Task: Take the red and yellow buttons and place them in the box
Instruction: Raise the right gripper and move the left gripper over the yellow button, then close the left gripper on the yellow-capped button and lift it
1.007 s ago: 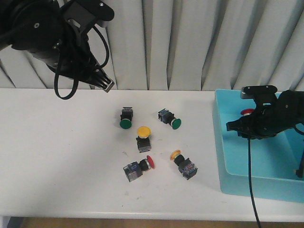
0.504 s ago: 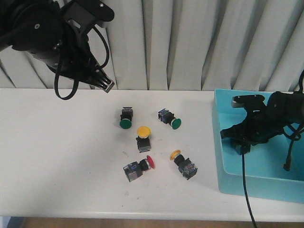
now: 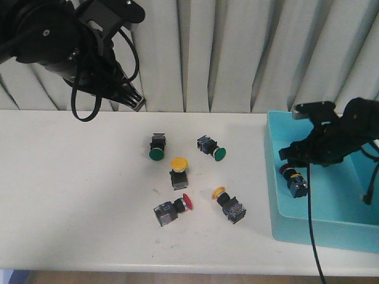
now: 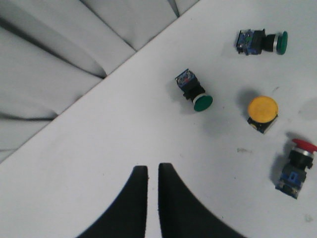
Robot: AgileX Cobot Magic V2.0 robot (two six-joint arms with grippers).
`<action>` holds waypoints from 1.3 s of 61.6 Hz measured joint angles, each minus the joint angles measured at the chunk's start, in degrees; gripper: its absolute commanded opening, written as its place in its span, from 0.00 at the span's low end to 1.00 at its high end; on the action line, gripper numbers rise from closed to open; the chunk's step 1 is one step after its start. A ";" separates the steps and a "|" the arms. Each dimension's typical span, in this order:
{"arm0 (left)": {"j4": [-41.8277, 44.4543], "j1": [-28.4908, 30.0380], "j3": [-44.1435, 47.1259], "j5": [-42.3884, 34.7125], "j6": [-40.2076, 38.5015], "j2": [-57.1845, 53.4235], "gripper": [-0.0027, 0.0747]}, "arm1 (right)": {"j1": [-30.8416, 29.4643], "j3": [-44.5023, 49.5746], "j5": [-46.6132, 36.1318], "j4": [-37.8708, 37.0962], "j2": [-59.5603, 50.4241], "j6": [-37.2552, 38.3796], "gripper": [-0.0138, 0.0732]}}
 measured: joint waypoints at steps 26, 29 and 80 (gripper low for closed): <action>0.18 -0.97 0.00 -14.94 -8.98 0.43 0.63 | 0.00 -0.10 8.25 1.40 -31.27 -0.30 0.66; 0.20 -0.97 -0.06 -16.29 -10.13 1.11 0.67 | 0.00 -0.10 9.01 1.72 -34.40 -0.34 0.66; -19.55 2.38 -0.12 -23.76 -10.94 24.68 0.70 | 0.00 9.77 9.00 9.87 -47.56 -4.71 0.66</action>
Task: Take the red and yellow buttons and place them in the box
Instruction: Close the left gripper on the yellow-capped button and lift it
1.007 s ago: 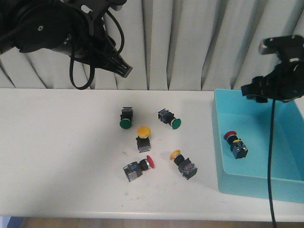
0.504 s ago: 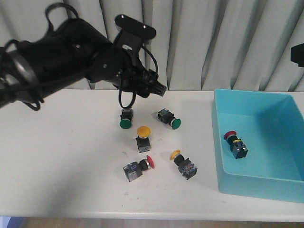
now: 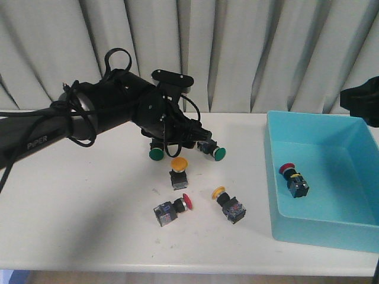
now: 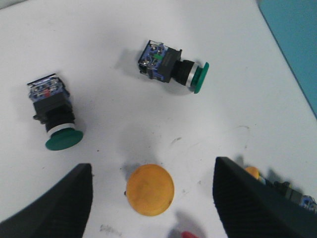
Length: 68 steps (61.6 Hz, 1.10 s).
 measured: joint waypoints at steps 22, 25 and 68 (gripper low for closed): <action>-1.57 0.25 -10.09 7.01 2.18 8.93 0.70 | 0.00 2.56 -3.25 2.85 0.00 -2.61 0.66; -1.06 0.25 -11.93 8.52 2.27 10.05 0.70 | 0.00 2.56 -3.25 2.90 0.00 -2.61 0.66; 0.51 0.25 -15.82 15.33 2.32 15.21 0.70 | 0.00 2.56 -3.25 2.96 0.00 -2.61 0.66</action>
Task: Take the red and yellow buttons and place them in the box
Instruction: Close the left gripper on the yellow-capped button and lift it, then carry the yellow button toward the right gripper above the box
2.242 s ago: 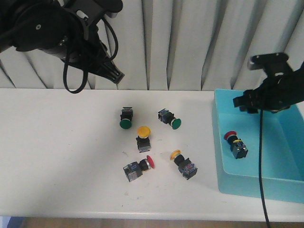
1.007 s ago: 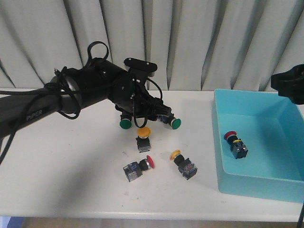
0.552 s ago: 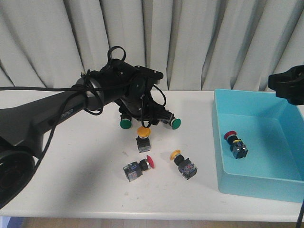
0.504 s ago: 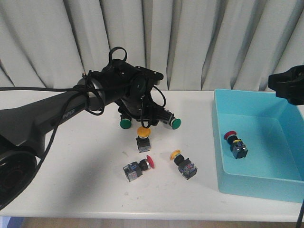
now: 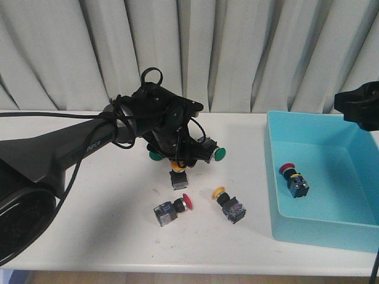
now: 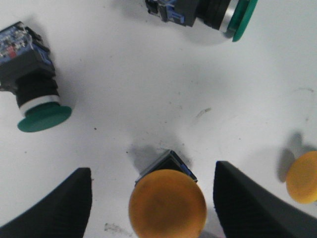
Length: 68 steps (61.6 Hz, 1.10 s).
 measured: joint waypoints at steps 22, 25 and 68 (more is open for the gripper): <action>-0.37 0.00 0.00 0.41 0.00 1.80 0.63 | 0.00 0.00 0.00 0.00 0.00 0.00 0.66; -0.42 0.00 0.00 0.46 0.00 1.86 0.56 | 0.00 0.00 0.00 0.00 0.00 0.00 0.66; -8.44 0.00 0.00 1.29 1.78 -7.71 0.02 | 12.83 0.00 -0.36 -0.93 6.24 -10.71 0.66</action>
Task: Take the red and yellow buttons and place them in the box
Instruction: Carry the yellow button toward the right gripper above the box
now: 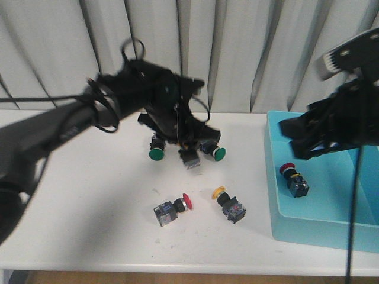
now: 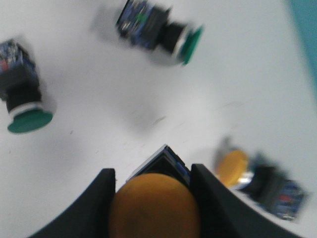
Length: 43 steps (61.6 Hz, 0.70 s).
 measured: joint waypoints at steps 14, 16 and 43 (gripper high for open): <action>-12.25 0.00 0.00 0.96 4.48 -9.05 0.03 | 3.35 0.12 -2.22 -0.20 6.74 -1.89 0.66; -13.91 0.00 0.00 1.14 4.79 -10.07 0.03 | 3.67 0.11 -2.78 -0.14 7.40 -2.23 0.66; -26.77 0.00 0.00 1.93 5.37 -15.08 0.03 | 8.38 0.27 -6.95 4.53 8.26 -12.87 0.66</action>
